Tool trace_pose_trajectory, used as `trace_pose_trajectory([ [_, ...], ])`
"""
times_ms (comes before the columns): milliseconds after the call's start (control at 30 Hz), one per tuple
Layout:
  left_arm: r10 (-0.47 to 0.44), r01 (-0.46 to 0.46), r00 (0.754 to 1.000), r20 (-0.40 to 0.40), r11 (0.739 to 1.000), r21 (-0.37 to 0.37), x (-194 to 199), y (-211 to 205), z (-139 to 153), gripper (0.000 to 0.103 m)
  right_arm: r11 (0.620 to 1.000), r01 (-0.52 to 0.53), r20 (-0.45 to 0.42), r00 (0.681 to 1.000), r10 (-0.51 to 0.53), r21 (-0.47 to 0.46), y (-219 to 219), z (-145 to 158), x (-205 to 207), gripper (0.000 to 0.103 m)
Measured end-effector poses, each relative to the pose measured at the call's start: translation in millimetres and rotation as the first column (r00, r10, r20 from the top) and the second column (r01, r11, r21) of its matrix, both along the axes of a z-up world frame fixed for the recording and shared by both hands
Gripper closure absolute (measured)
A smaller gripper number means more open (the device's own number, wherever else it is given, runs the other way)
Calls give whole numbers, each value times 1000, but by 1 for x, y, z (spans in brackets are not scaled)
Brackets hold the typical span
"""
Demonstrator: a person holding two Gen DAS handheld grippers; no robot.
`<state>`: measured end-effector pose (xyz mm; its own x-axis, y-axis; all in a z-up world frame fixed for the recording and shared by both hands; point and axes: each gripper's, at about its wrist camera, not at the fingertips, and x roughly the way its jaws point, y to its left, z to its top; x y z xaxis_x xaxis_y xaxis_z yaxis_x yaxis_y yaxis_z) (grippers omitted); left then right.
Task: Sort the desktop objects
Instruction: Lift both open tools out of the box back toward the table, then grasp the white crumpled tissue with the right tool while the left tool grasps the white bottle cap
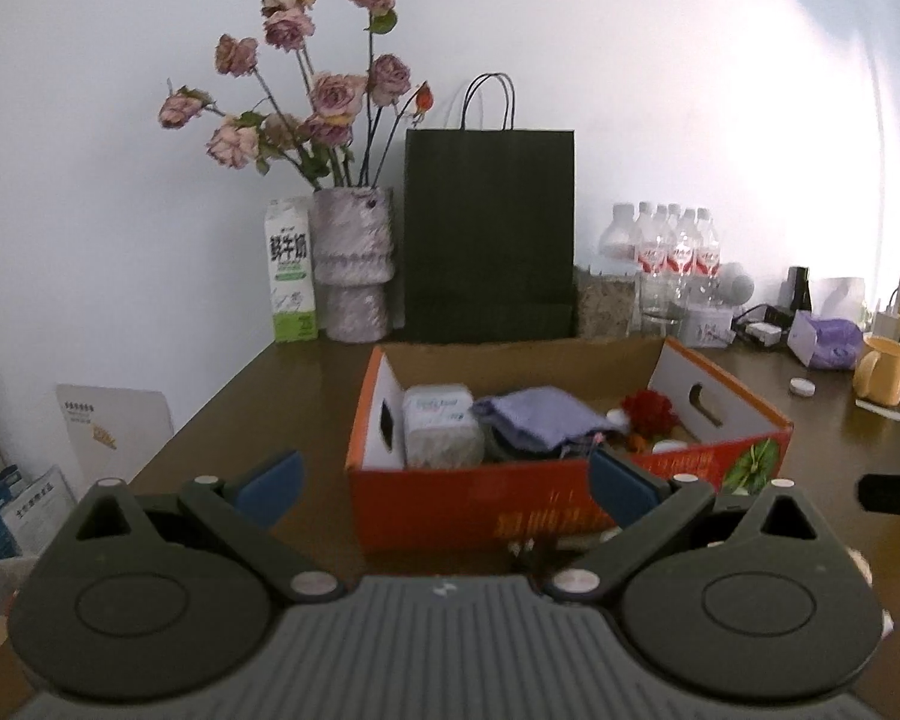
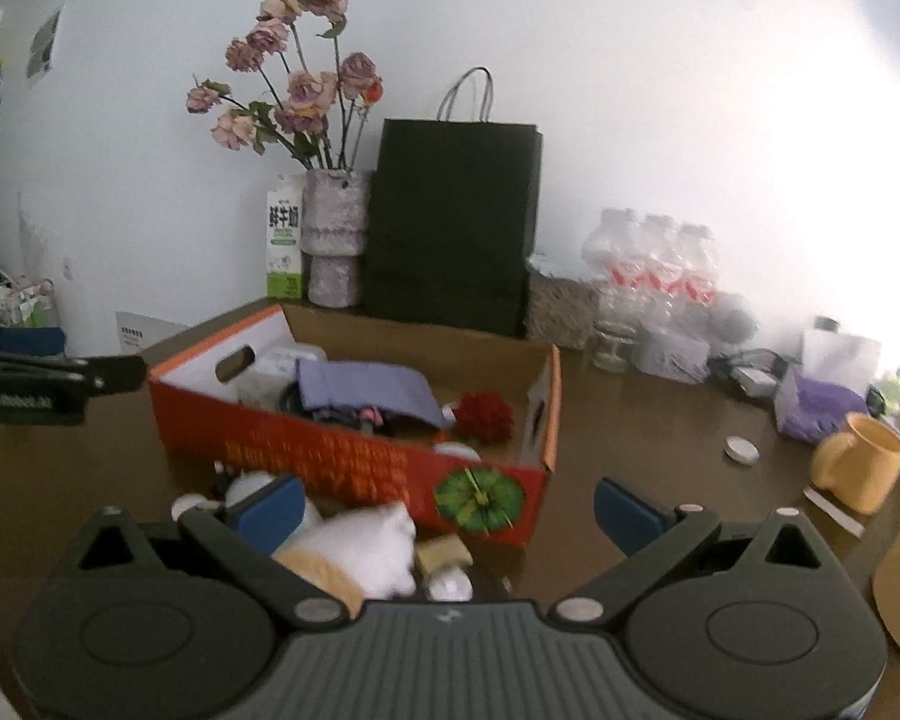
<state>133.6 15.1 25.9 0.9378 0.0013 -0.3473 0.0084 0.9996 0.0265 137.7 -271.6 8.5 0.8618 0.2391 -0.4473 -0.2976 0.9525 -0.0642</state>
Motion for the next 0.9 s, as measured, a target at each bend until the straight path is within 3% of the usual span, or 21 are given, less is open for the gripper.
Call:
trace_pose_trajectory([
  [333,43,-43,997,-61,999,3,-26,13,-21,0,999,39,-76,996,-40,-12,-35,-31,-28,0],
  [567,39,-41,994,-101,999,-19,-35,12,-37,0,1000,-10,-104,995,9,-12,-25,-51,-42,2],
  [833,18,-20,990,-139,1000,-13,-38,6,-50,0,997,-78,-154,985,75,-13,-1,-69,-40,37],
  [900,15,-18,990,-142,1000,-18,-39,7,-52,0,996,-88,-166,983,83,-19,2,-73,-37,55],
])
